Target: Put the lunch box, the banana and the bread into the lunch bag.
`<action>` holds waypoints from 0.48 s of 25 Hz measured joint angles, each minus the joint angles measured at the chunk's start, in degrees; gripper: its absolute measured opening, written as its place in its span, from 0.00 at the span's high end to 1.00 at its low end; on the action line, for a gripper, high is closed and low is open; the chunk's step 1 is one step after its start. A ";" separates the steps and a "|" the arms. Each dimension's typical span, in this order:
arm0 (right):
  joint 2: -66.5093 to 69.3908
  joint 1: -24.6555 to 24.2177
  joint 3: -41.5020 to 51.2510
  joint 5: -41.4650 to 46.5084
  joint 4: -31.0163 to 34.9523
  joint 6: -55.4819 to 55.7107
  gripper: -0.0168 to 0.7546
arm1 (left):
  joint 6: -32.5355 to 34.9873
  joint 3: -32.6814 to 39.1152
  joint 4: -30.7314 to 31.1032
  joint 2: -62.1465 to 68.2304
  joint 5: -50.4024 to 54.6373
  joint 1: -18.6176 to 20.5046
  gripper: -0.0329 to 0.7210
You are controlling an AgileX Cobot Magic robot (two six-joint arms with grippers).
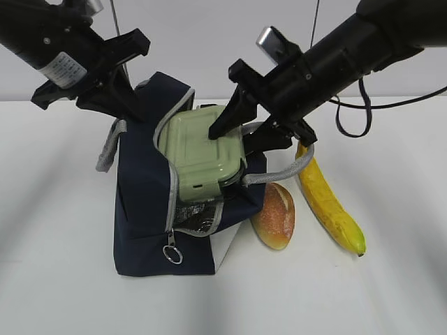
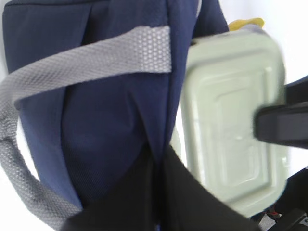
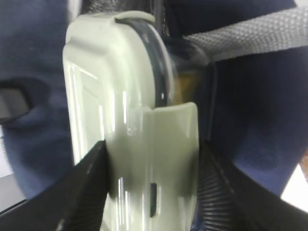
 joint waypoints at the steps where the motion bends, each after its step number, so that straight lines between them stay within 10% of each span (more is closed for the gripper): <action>1: 0.74 0.48 0.00 -0.14 -0.04 0.00 0.48 | 0.00 0.00 0.00 0.00 -0.07 0.00 0.96; 12: 5.13 4.69 0.00 -6.29 2.92 0.21 0.48 | 0.00 0.00 0.00 0.00 -0.05 0.00 0.96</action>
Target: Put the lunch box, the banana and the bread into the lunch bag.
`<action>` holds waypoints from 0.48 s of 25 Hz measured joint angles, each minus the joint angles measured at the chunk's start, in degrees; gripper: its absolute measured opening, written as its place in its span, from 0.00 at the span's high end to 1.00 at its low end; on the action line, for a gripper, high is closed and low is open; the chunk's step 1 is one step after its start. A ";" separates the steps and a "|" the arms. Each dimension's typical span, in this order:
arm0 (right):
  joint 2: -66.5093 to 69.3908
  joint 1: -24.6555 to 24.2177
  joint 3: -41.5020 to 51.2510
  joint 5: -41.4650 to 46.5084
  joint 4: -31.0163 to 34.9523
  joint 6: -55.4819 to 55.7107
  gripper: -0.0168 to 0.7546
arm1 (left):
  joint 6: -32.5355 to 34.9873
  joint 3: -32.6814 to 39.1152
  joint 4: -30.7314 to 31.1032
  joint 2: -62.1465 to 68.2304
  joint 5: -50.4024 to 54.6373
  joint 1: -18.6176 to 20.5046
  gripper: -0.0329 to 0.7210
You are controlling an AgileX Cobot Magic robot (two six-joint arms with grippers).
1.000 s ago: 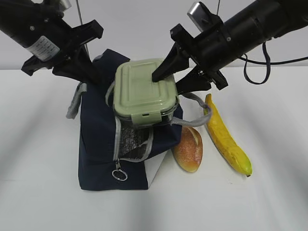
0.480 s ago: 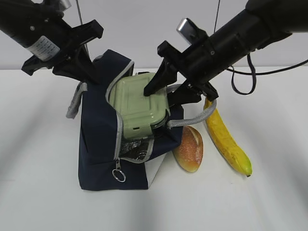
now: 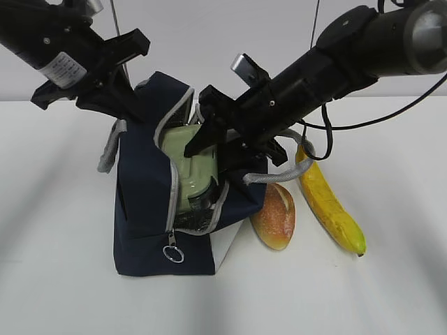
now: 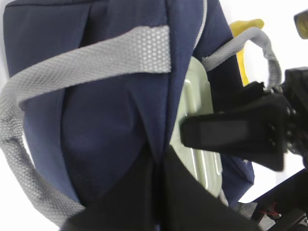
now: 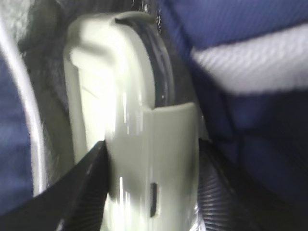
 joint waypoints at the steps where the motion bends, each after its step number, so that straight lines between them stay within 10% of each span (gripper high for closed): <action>1: 0.25 0.08 0.00 -0.83 0.35 0.00 0.48 | 0.00 0.00 0.00 0.00 0.05 0.00 0.96; 12: 6.05 0.22 -0.04 -6.77 7.99 -2.95 0.48 | 0.40 0.00 -0.06 0.00 0.05 0.00 0.96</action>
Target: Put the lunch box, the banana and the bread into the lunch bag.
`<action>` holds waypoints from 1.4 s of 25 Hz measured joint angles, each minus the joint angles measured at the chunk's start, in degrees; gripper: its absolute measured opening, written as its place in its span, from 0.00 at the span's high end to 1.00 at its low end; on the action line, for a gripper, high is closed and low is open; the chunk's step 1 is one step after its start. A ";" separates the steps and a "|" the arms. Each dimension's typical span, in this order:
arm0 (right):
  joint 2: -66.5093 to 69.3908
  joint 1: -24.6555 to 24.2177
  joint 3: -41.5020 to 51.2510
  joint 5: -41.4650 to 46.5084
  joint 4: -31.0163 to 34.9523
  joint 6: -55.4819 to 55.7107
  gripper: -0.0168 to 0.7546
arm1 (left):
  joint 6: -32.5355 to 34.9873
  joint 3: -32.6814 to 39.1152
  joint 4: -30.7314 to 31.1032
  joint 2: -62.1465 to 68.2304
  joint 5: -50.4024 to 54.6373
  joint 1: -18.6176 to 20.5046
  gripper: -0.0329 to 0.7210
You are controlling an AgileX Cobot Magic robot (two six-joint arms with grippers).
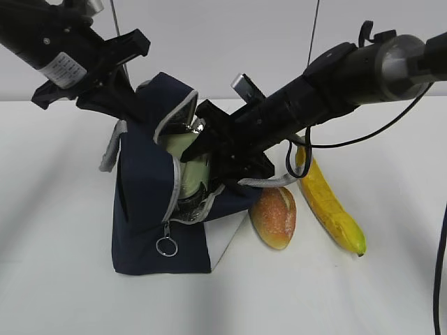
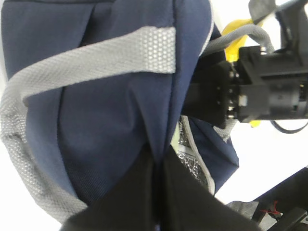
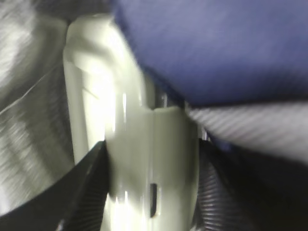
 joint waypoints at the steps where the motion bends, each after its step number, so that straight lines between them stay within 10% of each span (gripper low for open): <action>1: 0.43 0.00 -0.09 -0.27 0.23 -0.09 0.48 | 0.07 0.00 0.00 0.00 0.00 0.00 0.96; 22: 3.34 0.13 -1.04 0.39 0.85 -4.29 0.36 | 0.40 0.00 -0.30 0.00 0.44 0.00 0.96; 35: 3.18 0.13 -6.75 16.00 -0.64 -5.92 0.28 | 0.42 0.00 -0.12 0.00 1.39 0.00 0.96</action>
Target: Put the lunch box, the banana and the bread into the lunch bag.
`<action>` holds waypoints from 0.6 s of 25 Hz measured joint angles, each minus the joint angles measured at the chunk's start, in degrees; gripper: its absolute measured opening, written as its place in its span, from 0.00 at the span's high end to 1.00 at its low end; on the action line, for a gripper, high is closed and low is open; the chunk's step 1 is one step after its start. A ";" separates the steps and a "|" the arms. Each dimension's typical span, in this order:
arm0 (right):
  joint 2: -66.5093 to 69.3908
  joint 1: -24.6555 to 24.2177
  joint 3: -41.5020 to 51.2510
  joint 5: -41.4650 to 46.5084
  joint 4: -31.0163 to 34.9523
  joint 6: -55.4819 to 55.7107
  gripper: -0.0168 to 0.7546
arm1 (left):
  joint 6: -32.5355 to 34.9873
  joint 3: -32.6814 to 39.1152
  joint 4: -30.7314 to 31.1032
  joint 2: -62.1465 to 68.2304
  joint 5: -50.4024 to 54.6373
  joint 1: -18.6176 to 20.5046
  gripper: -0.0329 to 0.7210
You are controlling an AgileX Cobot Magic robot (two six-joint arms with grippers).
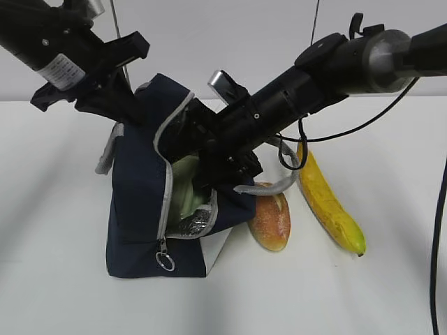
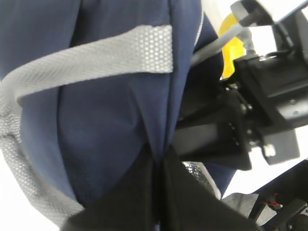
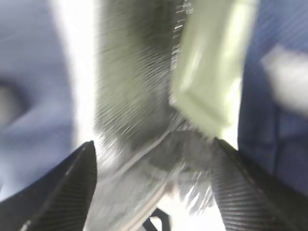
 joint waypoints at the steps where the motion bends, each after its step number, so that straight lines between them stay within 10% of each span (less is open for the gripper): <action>1: -0.30 0.00 -0.26 0.27 -0.61 0.15 0.27 | 0.00 0.00 0.16 0.00 0.10 0.00 0.96; 15: -16.89 0.00 -0.51 4.23 -13.75 2.85 0.27 | 0.00 0.00 2.40 0.00 1.09 0.00 0.96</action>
